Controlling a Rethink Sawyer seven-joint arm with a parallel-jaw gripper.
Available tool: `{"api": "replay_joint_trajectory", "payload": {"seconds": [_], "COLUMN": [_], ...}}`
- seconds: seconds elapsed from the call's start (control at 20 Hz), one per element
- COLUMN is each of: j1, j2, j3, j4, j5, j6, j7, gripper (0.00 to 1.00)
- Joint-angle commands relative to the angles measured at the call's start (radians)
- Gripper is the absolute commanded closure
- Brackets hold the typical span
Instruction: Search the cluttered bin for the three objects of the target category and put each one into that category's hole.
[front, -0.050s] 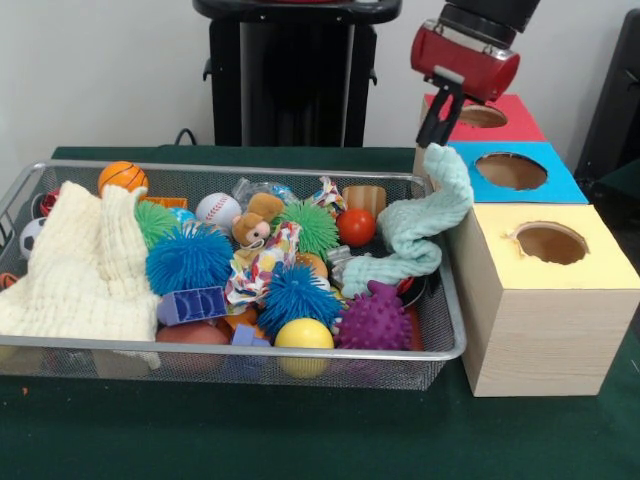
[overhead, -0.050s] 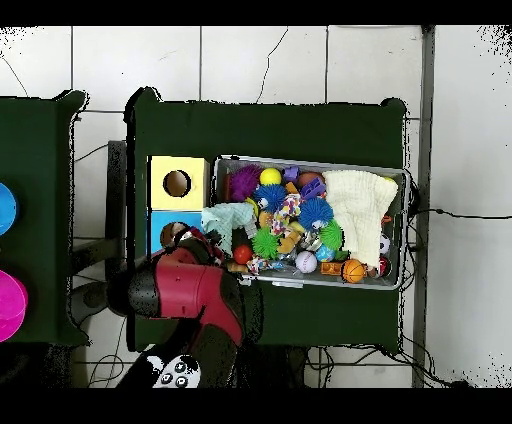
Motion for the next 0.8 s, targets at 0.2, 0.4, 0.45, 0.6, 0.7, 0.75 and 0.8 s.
{"api": "replay_joint_trajectory", "payload": {"seconds": [0.2,0.4,0.45,0.6,0.7,0.75,0.8], "j1": [-0.029,-0.072,-0.1,-0.144,-0.159,-0.184,-0.191], "j2": [0.083,0.083,0.076,0.05,0.041,0.023,0.02], "j3": [-0.101,-0.093,-0.073,-0.036,-0.019,0.011,0.017], "j4": [-0.085,-0.035,-0.017,0.01,0.019,0.04,0.046], "j5": [-0.081,-0.081,-0.086,-0.096,-0.093,-0.091,-0.094], "j6": [0.039,-0.002,-0.022,-0.029,-0.009,-0.006,-0.008], "j7": [0.063,0.074,0.059,0.03,0.028,0.021,0.022], "gripper": [1.0,1.0,1.0,1.0,0.0,0.0,0.0]}}
